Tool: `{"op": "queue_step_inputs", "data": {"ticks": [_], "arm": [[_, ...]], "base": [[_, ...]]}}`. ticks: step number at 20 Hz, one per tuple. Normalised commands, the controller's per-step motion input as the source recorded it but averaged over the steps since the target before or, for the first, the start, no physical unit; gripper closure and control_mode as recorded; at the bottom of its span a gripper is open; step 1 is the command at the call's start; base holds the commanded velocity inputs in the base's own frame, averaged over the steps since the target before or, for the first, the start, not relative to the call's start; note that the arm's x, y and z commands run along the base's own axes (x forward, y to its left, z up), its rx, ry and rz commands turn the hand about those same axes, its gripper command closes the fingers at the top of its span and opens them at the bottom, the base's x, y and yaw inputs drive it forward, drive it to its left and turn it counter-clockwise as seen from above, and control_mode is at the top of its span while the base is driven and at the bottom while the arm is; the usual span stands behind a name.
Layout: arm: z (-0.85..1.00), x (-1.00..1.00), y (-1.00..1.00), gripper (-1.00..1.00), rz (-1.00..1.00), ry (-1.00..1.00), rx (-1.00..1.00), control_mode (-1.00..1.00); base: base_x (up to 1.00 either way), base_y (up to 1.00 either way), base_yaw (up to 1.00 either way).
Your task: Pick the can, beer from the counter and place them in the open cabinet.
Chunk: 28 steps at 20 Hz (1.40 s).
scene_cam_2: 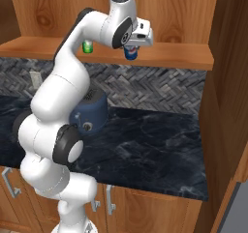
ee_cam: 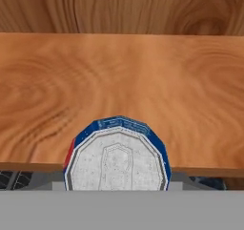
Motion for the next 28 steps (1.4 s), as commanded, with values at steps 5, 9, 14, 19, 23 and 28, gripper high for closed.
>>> {"op": "queue_step_inputs", "data": {"ticks": [5, 9, 14, 19, 23, 28], "arm": [[-0.04, 0.18, 0.0, -1.0, 0.01, 0.0, 0.0, -1.0], [-0.08, 0.23, 0.0, -1.0, 0.0, 0.0, 0.0, -1.0], [-0.08, 0.23, 0.0, -1.0, 0.0, -0.02, 0.0, -1.0], [-0.1, 0.27, 0.0, -1.0, 0.0, -0.03, 0.0, -1.0], [-0.13, 0.3, 0.02, -1.0, 0.0, -0.07, 0.0, -1.0], [-0.01, 0.16, 0.0, -1.0, 0.0, -0.14, 0.0, -1.0]], "base": [[0.0, 0.0, 0.0], [0.0, 0.0, 0.0], [0.0, 0.0, 0.0], [0.0, 0.0, 0.0], [0.0, 0.0, 0.0], [0.0, 0.0, 0.0]]}}
